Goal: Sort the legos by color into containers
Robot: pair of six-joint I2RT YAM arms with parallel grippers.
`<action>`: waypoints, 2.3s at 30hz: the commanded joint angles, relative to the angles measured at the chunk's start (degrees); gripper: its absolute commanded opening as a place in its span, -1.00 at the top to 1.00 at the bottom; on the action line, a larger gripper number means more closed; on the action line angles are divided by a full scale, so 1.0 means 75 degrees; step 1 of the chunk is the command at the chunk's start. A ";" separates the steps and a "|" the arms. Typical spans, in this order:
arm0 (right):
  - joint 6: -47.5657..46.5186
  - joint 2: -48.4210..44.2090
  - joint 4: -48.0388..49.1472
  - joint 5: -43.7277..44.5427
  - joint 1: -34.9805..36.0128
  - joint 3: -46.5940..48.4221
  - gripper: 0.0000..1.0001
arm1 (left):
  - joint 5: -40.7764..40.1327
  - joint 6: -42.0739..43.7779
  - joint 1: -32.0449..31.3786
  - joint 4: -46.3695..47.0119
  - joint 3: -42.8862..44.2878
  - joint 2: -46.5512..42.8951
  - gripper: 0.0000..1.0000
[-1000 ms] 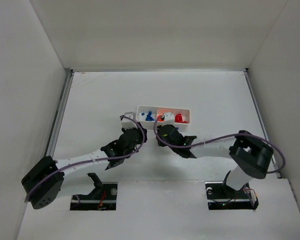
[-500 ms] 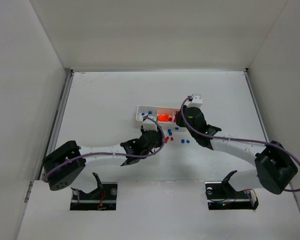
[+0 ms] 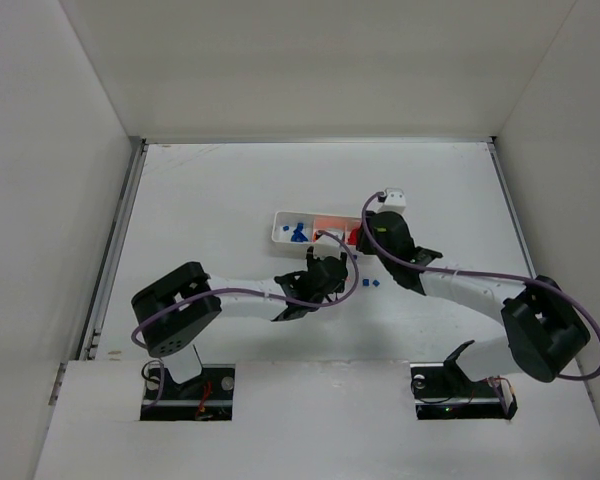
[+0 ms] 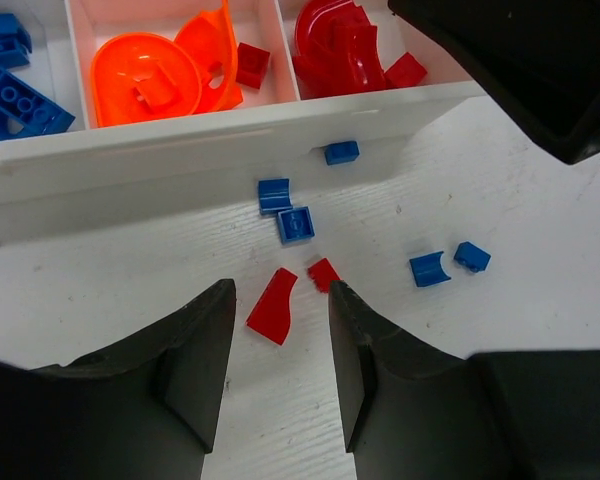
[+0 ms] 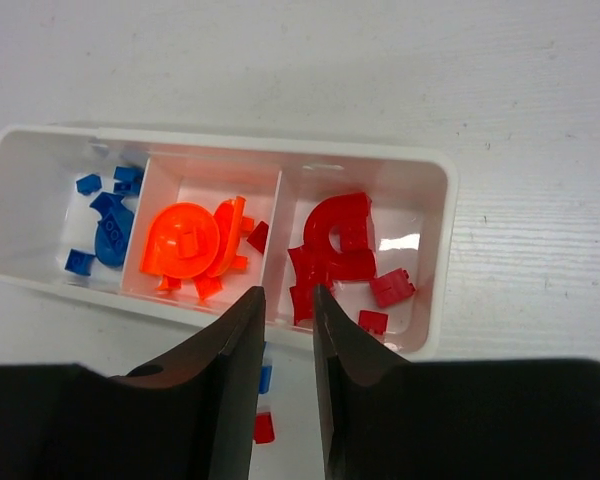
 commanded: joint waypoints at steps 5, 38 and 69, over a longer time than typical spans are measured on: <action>-0.0027 -0.0194 0.0259 -0.0018 -0.0166 -0.0042 0.16 | -0.0313 0.0350 -0.0037 0.0351 0.0552 0.0255 0.20; 0.0208 -0.1600 0.0600 -0.0252 -0.0459 -0.0980 0.19 | -0.0571 0.0280 0.0080 0.0081 0.1407 0.1814 0.48; 0.0337 -0.1577 0.0764 -0.0276 -0.0541 -0.1156 0.19 | -0.0525 0.0280 0.1308 0.0233 -0.0479 -0.1900 0.80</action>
